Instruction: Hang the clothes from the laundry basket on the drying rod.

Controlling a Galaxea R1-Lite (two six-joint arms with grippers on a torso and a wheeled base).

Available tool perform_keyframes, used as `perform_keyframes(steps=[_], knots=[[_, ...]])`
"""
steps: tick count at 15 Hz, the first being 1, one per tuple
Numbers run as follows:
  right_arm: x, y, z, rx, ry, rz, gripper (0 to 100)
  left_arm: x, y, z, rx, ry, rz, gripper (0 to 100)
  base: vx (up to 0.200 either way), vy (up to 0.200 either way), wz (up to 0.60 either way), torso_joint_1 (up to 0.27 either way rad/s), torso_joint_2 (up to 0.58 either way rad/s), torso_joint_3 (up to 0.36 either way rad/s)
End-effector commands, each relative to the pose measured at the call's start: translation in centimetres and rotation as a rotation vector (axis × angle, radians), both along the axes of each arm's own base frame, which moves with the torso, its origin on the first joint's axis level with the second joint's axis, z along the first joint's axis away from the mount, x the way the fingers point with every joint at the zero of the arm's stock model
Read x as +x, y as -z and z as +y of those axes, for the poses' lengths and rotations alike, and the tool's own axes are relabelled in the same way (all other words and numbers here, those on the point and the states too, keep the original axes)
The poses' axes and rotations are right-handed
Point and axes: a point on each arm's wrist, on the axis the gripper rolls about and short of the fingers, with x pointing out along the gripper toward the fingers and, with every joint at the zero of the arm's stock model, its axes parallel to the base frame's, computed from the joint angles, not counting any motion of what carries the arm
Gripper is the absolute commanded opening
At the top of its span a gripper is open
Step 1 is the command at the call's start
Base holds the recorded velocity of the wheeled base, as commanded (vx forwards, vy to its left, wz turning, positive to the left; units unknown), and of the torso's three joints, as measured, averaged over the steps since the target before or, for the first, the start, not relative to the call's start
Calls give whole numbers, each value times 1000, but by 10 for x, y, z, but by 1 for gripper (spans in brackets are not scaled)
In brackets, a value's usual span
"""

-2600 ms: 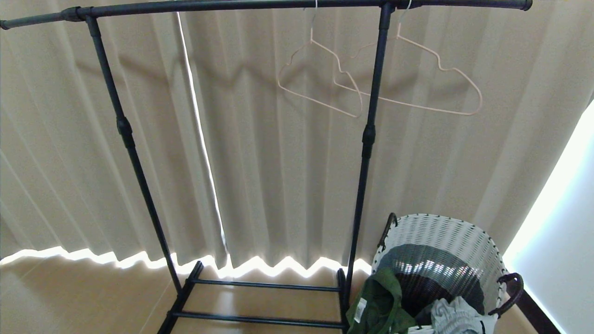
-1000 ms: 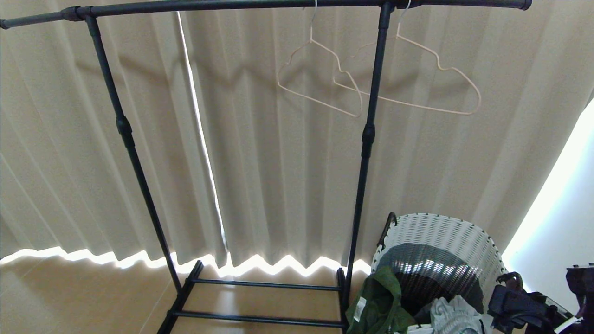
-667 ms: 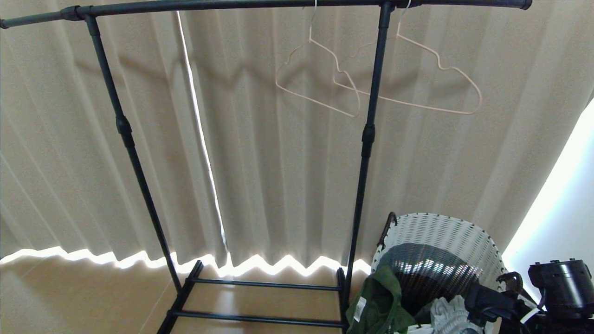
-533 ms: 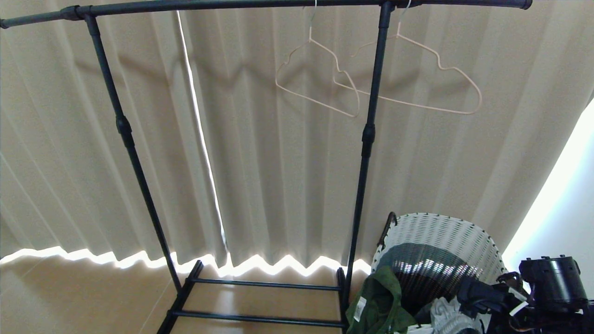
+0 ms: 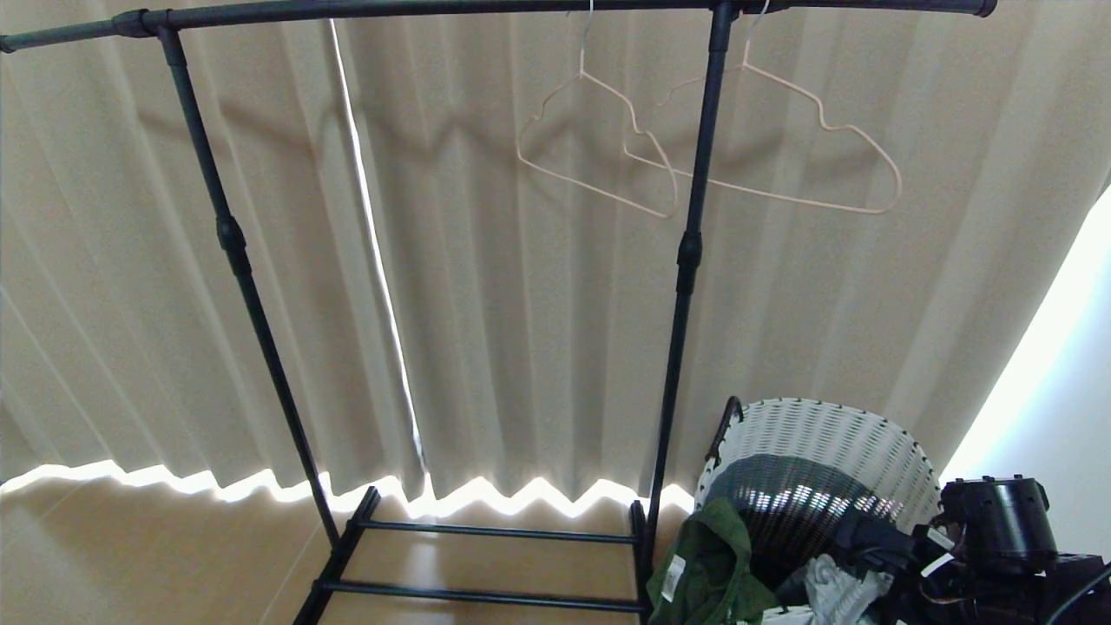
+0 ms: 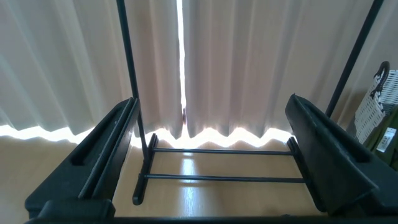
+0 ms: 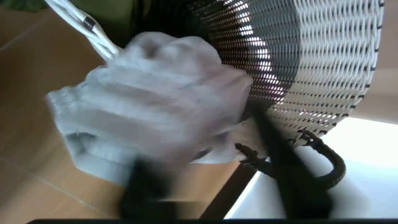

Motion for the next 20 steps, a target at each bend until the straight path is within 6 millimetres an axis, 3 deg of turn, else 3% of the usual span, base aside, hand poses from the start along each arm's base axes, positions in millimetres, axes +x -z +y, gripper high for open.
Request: perform_keyframes(steps=[1,3,6,10,15,20], knots=[[3,0,0,0,-1,-21,0,0,0,0,0,0,0,100,0,0,0,0,0,0],[3,-3,0,1,-1,-62,0,0,0,0,0,0,0,100,0,0,0,0,0,0],[-14,-17,-1,-16,14,-145,0,0,0,0,-1,1,0,100,0,0,0,0,0,0],[-43,-64,-13,-10,83,-390,0,0,0,0,0,2,0,100,0,0,0,0,0,0],[-73,-106,-21,-15,144,-611,0,0,0,0,0,0,0,100,0,0,0,0,0,0],[-84,-154,-28,93,286,-596,0,0,0,0,0,0,0,100,0,0,0,0,0,0]])
